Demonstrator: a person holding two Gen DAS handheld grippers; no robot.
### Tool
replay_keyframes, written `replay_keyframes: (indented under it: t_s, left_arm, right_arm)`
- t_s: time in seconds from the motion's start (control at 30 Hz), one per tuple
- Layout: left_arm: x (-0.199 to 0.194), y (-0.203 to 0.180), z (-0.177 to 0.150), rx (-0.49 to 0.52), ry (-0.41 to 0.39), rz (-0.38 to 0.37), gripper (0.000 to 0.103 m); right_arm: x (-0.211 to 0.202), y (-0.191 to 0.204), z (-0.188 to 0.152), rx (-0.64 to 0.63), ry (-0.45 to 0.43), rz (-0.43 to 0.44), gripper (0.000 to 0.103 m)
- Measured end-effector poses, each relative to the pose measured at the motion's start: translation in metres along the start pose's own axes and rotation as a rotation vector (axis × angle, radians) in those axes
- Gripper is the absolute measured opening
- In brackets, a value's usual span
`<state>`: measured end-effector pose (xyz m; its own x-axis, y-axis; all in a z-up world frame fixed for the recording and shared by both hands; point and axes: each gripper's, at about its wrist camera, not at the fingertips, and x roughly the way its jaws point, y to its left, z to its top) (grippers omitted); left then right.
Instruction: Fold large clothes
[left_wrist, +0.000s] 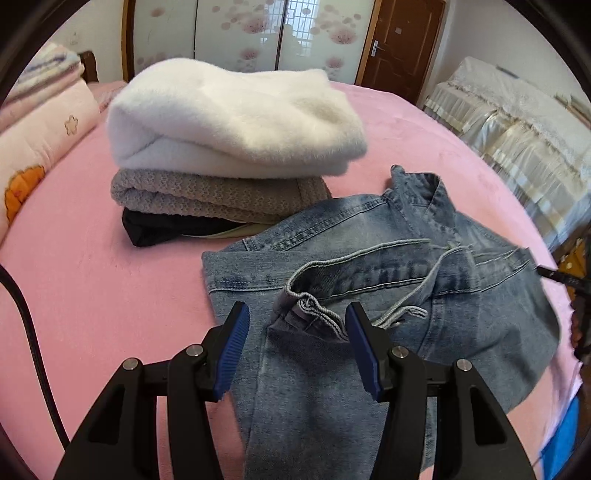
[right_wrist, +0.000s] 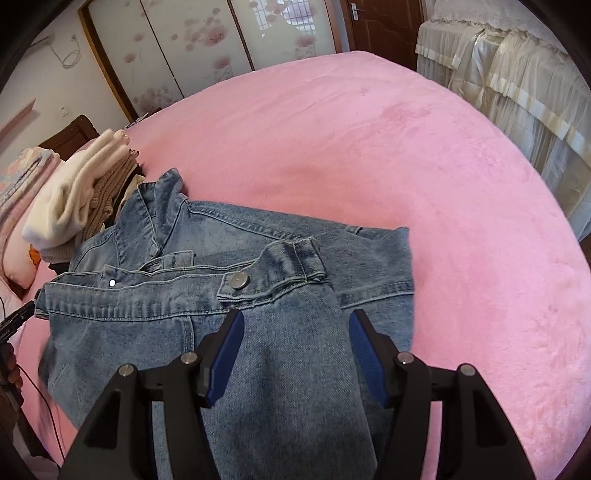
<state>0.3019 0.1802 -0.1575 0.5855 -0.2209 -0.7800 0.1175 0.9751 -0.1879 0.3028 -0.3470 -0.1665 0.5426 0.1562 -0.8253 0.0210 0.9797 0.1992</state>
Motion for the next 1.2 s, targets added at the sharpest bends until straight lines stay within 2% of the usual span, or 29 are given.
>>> replay_keyframes:
  t_s: [0.13,0.23,0.33,0.6,0.77,1.0,1.03,1.07,1.13,1.17,1.2]
  left_arm:
    - [-0.007,0.018,0.001,-0.108,-0.026,-0.102,0.053]
    - [-0.006,0.025,-0.001,-0.146,-0.042,-0.129,0.055]
    - [0.012,0.021,-0.003,-0.105,-0.007,-0.082,0.055]
    - [0.074,0.000,0.002,-0.024,0.114,-0.039,0.055]
    - [0.088,-0.006,0.011,0.005,0.139,-0.027,0.056]
    - [0.097,-0.009,0.016,0.018,0.190,-0.018,0.058]
    - [0.099,-0.010,0.016,0.011,0.198,-0.005,0.053]
    - [0.099,-0.011,0.016,0.005,0.196,0.026,0.039]
    - [0.099,-0.012,0.015,-0.003,0.204,0.070,0.023]
    - [0.095,-0.013,0.014,-0.014,0.189,0.088,0.019]
    - [0.091,-0.014,0.013,-0.015,0.174,0.106,0.018]
  right_arm:
    - [0.005,-0.007,0.000,0.034,0.013,0.017,0.059]
    - [0.009,-0.011,0.000,0.047,0.017,0.030,0.059]
    - [0.014,-0.008,0.002,0.042,0.023,0.036,0.060]
    - [0.035,0.006,0.013,-0.021,0.045,-0.011,0.060]
    - [0.044,0.010,0.021,-0.054,0.055,-0.031,0.060]
    - [0.057,0.020,0.022,-0.098,0.066,-0.050,0.070]
    - [0.057,0.022,0.020,-0.108,0.063,-0.062,0.071]
    - [0.057,0.024,0.019,-0.117,0.059,-0.073,0.070]
    - [0.055,0.025,0.017,-0.121,0.059,-0.092,0.057]
    - [0.052,0.026,0.016,-0.127,0.051,-0.118,0.039]
    - [0.049,0.026,0.015,-0.128,0.050,-0.110,0.032]
